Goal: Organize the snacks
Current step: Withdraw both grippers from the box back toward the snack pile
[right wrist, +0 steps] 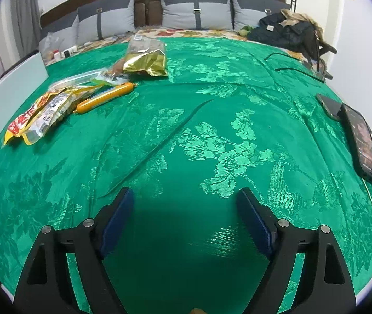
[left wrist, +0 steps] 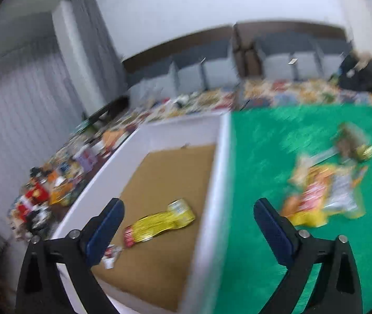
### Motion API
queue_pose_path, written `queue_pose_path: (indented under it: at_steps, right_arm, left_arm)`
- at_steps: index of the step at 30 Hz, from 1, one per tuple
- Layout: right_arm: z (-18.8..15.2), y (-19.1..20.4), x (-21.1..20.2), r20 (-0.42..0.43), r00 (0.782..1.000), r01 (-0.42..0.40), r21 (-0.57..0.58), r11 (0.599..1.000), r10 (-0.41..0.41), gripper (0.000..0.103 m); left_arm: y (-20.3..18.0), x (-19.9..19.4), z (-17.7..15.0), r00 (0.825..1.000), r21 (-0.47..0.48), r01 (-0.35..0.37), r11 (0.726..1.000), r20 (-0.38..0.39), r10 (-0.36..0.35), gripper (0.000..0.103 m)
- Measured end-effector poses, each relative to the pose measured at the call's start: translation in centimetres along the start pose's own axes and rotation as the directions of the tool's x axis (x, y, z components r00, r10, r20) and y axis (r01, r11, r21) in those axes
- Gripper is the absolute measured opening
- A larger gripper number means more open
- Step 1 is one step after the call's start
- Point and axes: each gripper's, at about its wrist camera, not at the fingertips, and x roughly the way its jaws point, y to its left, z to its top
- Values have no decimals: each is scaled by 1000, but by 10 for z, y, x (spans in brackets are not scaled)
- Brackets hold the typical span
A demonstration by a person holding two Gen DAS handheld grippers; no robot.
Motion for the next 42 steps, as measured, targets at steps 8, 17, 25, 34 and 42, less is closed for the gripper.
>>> queue_pose_path:
  at_steps: [8,17,25,34,42]
  right_arm:
    - [0,0,0,2,1000,0,0,1000,0,86]
    - [1,1,0,2,1000,2,-1,1000,-2,87]
    - [0,1,0,2,1000,3,-1,1000,-3,87]
    - [1,1,1,3,1000,3,-1,1000,-3,87]
    - [0,1,1,3,1000,3,-2,1000,-3,87]
  left_arm:
    - [-109,7,-39,837,32,505,862,-262,-481,103]
    - [-141,51,-98,802,-26,448,893,-430,-415,103]
    - [-142,61,-113,829,-28,405,914,-410,-380,103]
    - [-144,62,-114,850,-25,405,914,-357,-387,103]
    - [-142,59,-118,862,-15,419,908,-307,-403,103]
